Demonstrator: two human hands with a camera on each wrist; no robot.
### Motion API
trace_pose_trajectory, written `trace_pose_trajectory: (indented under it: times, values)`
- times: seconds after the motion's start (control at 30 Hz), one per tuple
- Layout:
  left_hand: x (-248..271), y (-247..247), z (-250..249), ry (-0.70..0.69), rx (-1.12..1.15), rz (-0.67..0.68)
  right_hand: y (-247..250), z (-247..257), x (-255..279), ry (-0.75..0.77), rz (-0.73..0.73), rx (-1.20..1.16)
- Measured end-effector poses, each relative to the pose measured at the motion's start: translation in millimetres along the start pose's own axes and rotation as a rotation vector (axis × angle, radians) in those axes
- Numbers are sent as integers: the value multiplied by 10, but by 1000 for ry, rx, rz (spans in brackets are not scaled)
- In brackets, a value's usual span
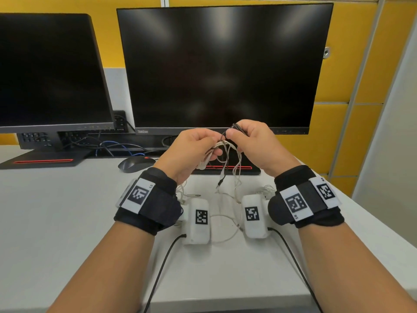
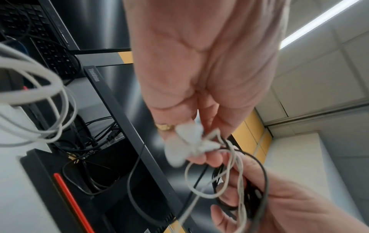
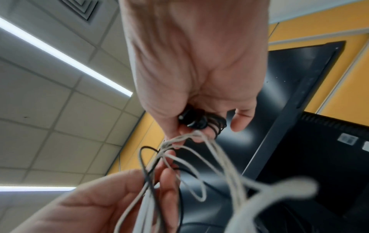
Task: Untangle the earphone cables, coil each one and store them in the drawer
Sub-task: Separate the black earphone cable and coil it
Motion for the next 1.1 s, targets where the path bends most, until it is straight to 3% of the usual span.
trace_pose_trajectory:
  times: [0.13, 0.23, 0.43, 0.67, 0.8, 0.97, 1.1]
  values:
    - [3, 10, -9, -32, -89, -5, -3, -22, -17, -20, -7, -59]
    - [3, 69, -29, -56, -184, -107, 3, -44, -23, -27, -26, -62]
    - [-23, 211, 24, -28, -135, -264, 87, -72, -26, -39, -118, -57]
    - [-26, 368, 111, 28, 28, -460, 239, -220, -41, -130, -296, -216]
    - [-26, 336, 155, 61, 120, -438, 206, -176, -39, -95, -279, -275]
    - [24, 411, 156, 39, 355, -536, 323, -239, -38, -102, -393, -273]
    - [-8, 358, 171, 102, 186, -461, 249, -217, -47, -84, -308, -313]
Point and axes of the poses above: each hand's wrist, its own x-axis away from the middle knuckle, its own y-axis out of the back of the hand, z = x × y, the point moved 6 cm from there along -x, towards the middle knuckle, and after that the axes turned 6 degrees about z, right-handed, at the moved point
